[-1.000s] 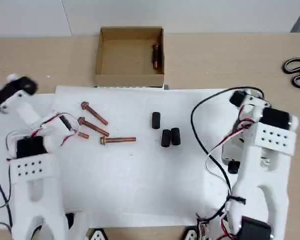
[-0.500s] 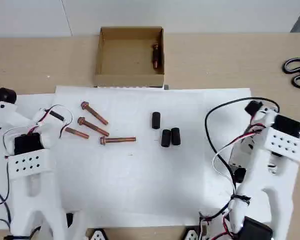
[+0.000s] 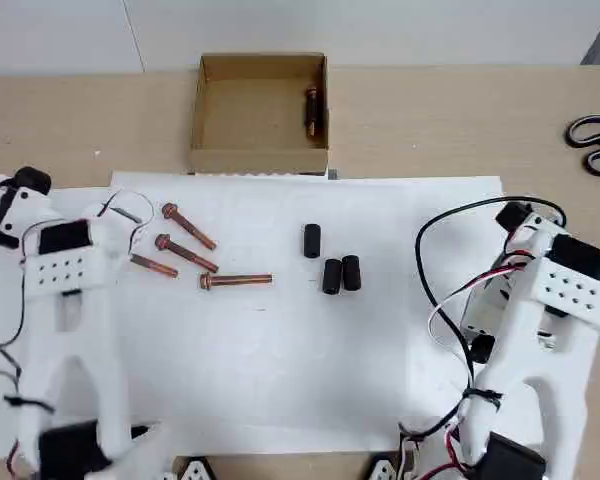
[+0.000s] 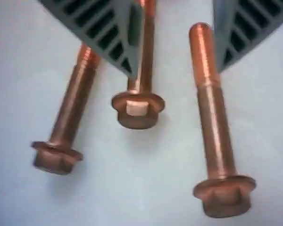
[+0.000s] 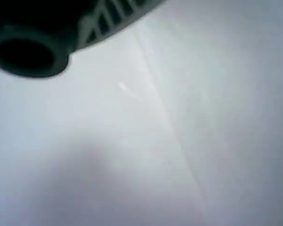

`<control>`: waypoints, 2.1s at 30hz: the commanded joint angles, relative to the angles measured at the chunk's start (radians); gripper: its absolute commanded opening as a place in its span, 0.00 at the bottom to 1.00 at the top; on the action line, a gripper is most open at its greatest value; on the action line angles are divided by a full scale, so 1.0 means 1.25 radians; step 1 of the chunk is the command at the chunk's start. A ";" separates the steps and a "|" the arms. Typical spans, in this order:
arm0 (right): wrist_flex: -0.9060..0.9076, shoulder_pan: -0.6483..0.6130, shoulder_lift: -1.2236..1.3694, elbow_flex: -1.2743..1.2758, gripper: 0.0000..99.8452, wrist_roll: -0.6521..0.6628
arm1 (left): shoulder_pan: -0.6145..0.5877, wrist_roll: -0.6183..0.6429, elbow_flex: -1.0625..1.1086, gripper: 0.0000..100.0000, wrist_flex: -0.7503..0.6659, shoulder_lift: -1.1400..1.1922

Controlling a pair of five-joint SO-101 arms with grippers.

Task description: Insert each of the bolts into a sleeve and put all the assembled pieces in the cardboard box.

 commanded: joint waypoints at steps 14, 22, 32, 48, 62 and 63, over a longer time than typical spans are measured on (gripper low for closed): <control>-0.007 0.009 -0.026 0.000 0.00 -0.007 | -0.001 0.002 -0.196 0.11 0.053 0.247; -0.007 0.009 -0.026 0.000 0.00 -0.009 | -0.001 0.002 -0.246 0.11 0.052 0.334; -0.006 0.009 -0.026 0.000 0.00 -0.009 | -0.023 0.001 -0.250 0.10 0.018 0.432; 0.003 0.002 -0.029 -0.005 0.00 -0.004 | -0.037 -0.021 -0.251 0.00 0.048 0.357; 0.062 -0.295 -0.387 -0.056 0.00 -0.006 | 0.113 -0.171 -0.251 0.00 0.117 -0.081; 0.062 -0.316 -0.406 -0.056 0.00 -0.006 | 0.122 -0.174 -0.251 0.00 0.129 -0.101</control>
